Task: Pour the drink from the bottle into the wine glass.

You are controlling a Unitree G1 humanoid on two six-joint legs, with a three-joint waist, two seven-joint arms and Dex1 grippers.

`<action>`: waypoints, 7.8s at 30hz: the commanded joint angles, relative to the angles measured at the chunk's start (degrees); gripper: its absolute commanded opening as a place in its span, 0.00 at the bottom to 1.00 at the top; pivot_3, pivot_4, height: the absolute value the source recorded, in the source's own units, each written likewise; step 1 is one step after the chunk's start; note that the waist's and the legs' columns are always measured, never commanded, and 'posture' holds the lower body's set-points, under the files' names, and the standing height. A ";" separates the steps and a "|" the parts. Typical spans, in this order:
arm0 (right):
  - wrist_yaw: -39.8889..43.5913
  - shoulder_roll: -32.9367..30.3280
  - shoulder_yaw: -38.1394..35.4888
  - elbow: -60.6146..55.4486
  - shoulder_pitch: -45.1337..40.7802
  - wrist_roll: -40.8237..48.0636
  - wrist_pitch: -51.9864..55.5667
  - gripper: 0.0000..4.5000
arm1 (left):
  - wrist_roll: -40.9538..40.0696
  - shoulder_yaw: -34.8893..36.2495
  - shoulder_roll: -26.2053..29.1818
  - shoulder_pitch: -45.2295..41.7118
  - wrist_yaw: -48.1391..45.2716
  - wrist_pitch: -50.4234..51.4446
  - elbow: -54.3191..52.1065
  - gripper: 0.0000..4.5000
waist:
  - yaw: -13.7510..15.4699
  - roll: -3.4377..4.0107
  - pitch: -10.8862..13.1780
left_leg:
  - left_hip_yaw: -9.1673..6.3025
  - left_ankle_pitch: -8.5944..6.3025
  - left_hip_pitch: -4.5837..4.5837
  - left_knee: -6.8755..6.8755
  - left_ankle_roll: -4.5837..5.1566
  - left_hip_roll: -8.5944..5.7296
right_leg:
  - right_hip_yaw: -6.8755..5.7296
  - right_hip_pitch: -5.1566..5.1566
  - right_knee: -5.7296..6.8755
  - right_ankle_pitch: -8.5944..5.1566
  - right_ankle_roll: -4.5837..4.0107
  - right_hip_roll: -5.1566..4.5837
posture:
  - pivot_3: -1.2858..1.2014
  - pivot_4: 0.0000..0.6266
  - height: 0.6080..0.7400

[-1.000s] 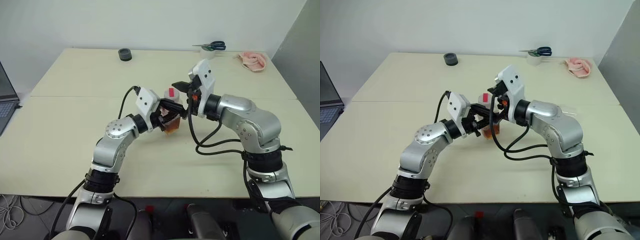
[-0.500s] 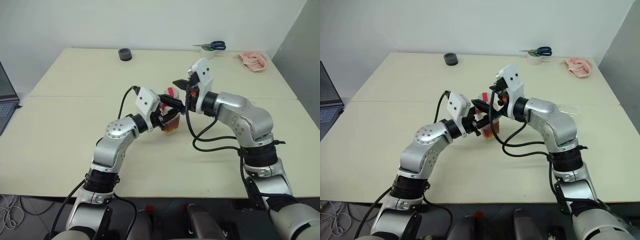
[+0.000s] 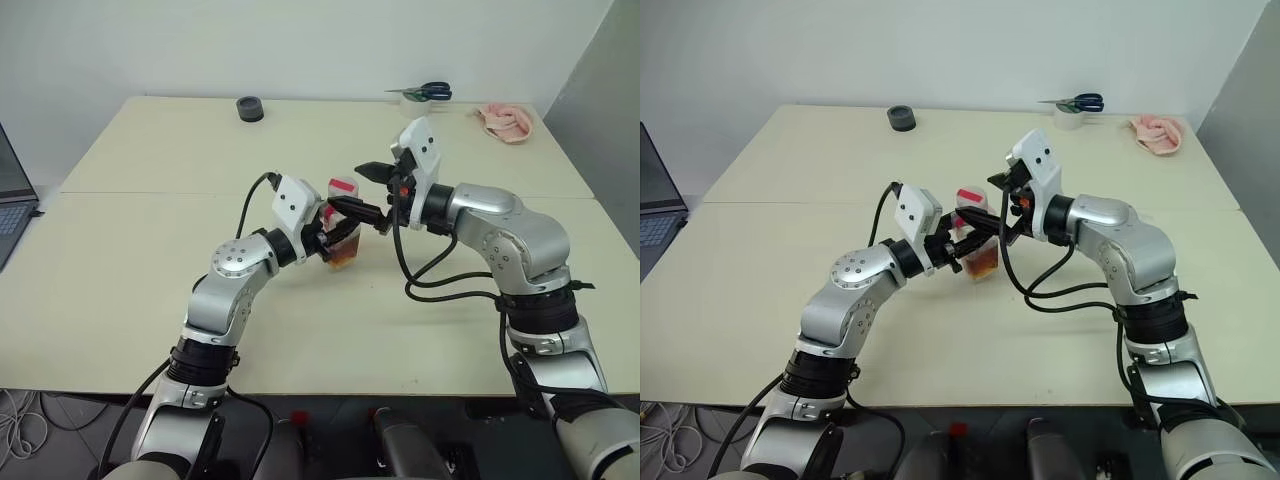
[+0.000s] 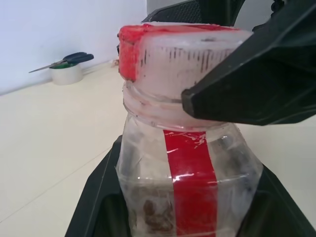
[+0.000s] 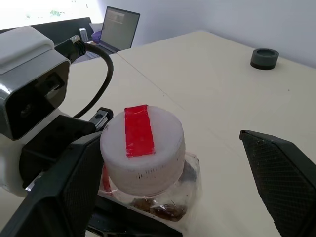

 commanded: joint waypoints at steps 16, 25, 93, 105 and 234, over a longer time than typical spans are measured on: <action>4.73 -5.48 -2.74 -4.15 2.04 3.36 0.08 1.00 | -0.47 0.94 0.40 -0.96 -0.30 -1.09 -2.75 0.41 | 0.03 0.00 0.00 | 0.01 0.00 0.00 0.00 0.00 0.00 | 0.00 0.00 0.00 0.00 0.01 0.00 | 0.52 0.24 1.00; 3.72 -4.25 -3.67 -7.45 1.52 7.20 3.06 1.00 | -0.48 1.06 0.80 -0.88 -0.37 -1.04 -2.73 0.41 | 0.01 0.00 0.00 | 0.00 0.00 0.01 0.00 0.00 0.00 | 0.00 0.00 0.00 0.00 0.01 0.00 | 0.52 0.24 1.00; -9.03 3.40 -0.75 -6.87 -1.65 2.62 6.21 0.40 | 0.21 1.24 1.06 -0.15 1.10 -1.42 -3.41 0.41 | 0.07 0.00 0.00 | -0.02 0.00 -0.03 0.01 0.00 0.00 | -0.02 -0.01 0.00 0.00 0.00 0.00 | 0.52 0.24 1.00; 26.85 -3.76 5.07 4.40 -4.23 5.25 -11.57 0.39 | 0.16 0.89 0.59 -0.70 0.43 -1.64 -2.63 0.41 | 0.27 -0.01 0.01 | 0.00 0.00 -0.04 0.04 0.00 -0.02 | -0.03 0.02 -0.07 0.00 0.01 -0.01 | 0.52 0.24 1.00; -13.70 -0.04 -13.11 -7.76 16.91 -0.31 7.48 1.00 | -8.66 23.35 9.39 30.53 7.20 -1.76 -14.50 1.00 | 1.58 -0.03 -0.03 | -0.26 0.03 -0.20 0.11 0.01 -0.20 | -0.38 0.02 0.01 0.02 -0.11 -0.39 | 0.52 0.24 1.00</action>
